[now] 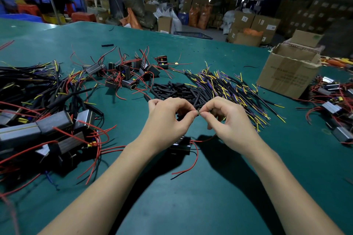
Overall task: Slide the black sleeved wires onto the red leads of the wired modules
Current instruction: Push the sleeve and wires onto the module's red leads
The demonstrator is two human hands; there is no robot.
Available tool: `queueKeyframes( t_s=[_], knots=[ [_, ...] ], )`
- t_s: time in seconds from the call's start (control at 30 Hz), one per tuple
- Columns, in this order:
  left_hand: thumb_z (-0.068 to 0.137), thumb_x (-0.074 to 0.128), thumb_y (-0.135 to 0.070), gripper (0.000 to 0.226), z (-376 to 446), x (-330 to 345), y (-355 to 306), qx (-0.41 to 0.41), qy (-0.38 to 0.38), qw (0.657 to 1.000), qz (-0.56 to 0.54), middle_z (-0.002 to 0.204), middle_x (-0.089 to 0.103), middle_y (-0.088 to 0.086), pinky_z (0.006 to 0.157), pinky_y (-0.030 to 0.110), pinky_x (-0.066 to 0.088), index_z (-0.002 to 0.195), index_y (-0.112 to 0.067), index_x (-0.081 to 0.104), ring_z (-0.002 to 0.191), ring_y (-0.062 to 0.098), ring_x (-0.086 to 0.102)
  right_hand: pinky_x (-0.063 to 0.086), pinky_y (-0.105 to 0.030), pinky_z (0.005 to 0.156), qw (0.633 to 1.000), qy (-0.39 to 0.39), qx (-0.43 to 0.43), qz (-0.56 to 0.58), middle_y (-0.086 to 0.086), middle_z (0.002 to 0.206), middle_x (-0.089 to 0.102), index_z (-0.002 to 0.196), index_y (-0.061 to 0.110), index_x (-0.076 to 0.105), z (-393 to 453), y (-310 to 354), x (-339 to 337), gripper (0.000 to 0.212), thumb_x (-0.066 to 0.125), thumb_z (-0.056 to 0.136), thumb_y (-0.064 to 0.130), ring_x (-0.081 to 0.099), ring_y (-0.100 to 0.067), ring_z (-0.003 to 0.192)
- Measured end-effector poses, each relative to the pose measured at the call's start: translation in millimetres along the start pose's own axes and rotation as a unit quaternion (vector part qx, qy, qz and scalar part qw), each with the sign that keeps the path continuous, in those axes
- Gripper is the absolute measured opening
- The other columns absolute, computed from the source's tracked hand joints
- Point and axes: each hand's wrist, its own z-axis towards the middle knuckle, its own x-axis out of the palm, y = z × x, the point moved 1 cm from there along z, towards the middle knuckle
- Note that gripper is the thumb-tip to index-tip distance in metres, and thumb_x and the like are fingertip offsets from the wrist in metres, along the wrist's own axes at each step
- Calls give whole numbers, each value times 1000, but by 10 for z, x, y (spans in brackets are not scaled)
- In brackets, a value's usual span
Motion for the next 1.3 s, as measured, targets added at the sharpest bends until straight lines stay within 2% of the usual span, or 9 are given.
queueKeyframes(
  t_s=[0.2, 0.3, 0.4, 0.6, 0.7, 0.9, 1.13, 1.23, 1.3],
  knots=[
    [77, 60, -38, 15, 40, -35, -25, -81, 50, 993, -69, 72, 69, -6, 96, 46, 41, 67, -29, 65, 74, 10, 61, 46, -34, 68, 988, -16, -101, -112, 0, 89, 58, 85, 6, 62, -11, 83, 40, 5, 62, 86, 2, 55, -19, 76],
    [81, 68, -22, 14, 71, -73, -2, -144, 93, 972, -161, 70, 68, 7, 77, 32, 46, 68, -17, 71, 65, 9, 53, 43, -38, 62, 956, -50, -160, -239, -3, 86, 61, 81, 5, 62, -10, 146, 67, 6, 62, 85, 0, 51, -27, 64],
    [83, 67, -11, 15, 89, -99, 32, -173, 108, 956, -211, 63, 61, 0, 61, 18, 38, 69, -12, 70, 61, 6, 48, 41, -36, 60, 944, -64, -177, -272, -3, 84, 62, 79, 6, 62, -1, 190, 69, 7, 60, 86, 3, 49, -27, 60],
    [81, 62, -23, 4, 17, -7, 11, 7, 48, 999, -17, 63, 60, -7, 79, 34, 42, 78, -20, 61, 64, 12, 57, 48, -40, 68, 994, -27, -36, -102, 7, 87, 57, 83, 16, 60, -24, 144, 47, 5, 59, 86, 13, 55, -17, 76],
    [80, 62, -25, 7, 1, -31, -15, 91, 15, 991, 99, 60, 50, -16, 81, 37, 37, 85, -21, 59, 65, 11, 56, 39, -18, 62, 999, -28, 24, -33, 14, 76, 57, 77, 22, 62, 9, 121, 71, 15, 64, 85, 9, 52, -5, 67],
    [80, 67, -16, 5, 34, -38, -21, 216, -35, 953, 210, 70, 58, -6, 69, 37, 41, 76, -17, 63, 64, 19, 54, 33, -20, 47, 978, 39, 170, 118, 5, 48, 52, 75, 22, 66, 15, 42, -4, 14, 63, 88, 17, 45, -11, 48],
    [78, 71, -18, 9, 45, -13, -13, 230, -41, 941, 245, 66, 59, -3, 65, 36, 46, 70, -18, 66, 61, 22, 58, 38, -26, 57, 997, -9, 70, -21, 12, 74, 59, 74, 24, 61, 2, 82, 12, 17, 65, 85, 13, 50, -7, 61],
    [79, 68, -20, 9, 40, -12, -27, 214, -34, 945, 246, 65, 60, -3, 67, 36, 46, 70, -18, 66, 62, 22, 58, 48, -40, 65, 993, -20, 1, -112, 11, 88, 58, 82, 19, 60, -20, 114, 28, 5, 62, 85, 16, 56, -17, 78],
    [81, 66, -22, 10, 40, -15, -29, 205, -25, 948, 244, 66, 61, -4, 70, 37, 44, 72, -18, 67, 64, 22, 59, 49, -38, 60, 982, -33, -41, -181, 8, 91, 59, 84, 18, 60, -36, 135, 40, 2, 62, 84, 17, 58, -21, 76]
  ],
)
